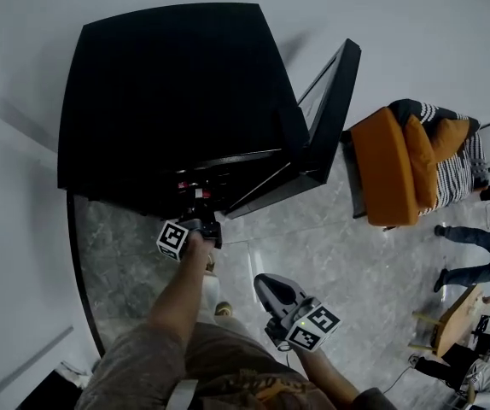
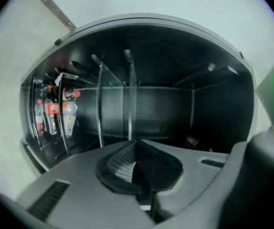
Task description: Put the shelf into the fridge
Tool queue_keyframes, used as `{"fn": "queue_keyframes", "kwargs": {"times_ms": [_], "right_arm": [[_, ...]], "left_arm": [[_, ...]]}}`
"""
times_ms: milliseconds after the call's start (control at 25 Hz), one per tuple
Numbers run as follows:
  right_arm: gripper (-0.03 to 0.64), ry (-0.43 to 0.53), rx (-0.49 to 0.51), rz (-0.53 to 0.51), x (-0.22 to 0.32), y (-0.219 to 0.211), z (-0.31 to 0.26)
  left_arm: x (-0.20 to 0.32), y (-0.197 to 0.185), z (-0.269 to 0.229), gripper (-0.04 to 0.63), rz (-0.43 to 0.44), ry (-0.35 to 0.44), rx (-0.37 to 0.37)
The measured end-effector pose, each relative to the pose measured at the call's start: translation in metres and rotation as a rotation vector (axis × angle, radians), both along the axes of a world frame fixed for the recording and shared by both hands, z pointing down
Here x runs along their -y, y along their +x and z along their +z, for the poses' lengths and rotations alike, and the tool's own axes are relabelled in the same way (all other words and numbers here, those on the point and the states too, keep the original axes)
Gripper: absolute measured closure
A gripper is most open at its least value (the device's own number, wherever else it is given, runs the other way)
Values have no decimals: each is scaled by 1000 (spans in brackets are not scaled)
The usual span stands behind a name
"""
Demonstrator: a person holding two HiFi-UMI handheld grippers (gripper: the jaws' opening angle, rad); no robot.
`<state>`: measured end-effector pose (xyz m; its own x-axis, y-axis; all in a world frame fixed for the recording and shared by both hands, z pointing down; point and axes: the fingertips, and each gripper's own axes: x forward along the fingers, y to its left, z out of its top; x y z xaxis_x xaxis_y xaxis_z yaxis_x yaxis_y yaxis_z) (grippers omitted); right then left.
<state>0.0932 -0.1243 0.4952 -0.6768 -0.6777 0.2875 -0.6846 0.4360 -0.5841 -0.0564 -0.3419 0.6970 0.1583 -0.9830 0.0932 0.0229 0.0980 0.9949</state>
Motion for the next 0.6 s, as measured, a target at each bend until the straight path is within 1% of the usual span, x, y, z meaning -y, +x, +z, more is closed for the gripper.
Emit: {"fn": "queue_keyframes", "kwargs": {"times_ms": [80, 160, 280, 320, 360, 400, 440, 480, 520, 600], "right_arm": [[592, 12, -1, -13, 1, -1, -2], [592, 22, 0, -27, 1, -2, -6], [592, 45, 1, -39, 0, -2, -18], [592, 55, 2, -41, -1, -1, -22], [592, 65, 2, -42, -1, 0, -26], [592, 75, 3, -43, -2, 2, -30], [592, 85, 4, -44, -3, 3, -34], [592, 93, 7, -46, -3, 4, -37], [592, 100, 10, -47, -4, 5, -41], [592, 116, 14, -54, -5, 4, -49]], "left_arm": [[-9, 10, -14, 591, 87, 24, 30], [-21, 22, -34, 591, 202, 60, 76], [-44, 39, -77, 591, 381, 140, 145], [-53, 45, -94, 591, 434, 165, 148], [-63, 53, -111, 591, 481, 180, 130], [-74, 60, -126, 591, 526, 184, 107], [-85, 65, -137, 591, 574, 184, 109], [-96, 69, -147, 591, 626, 192, 143], [-106, 72, -157, 591, 678, 216, 192], [-123, 81, -188, 591, 771, 324, 274]]}}
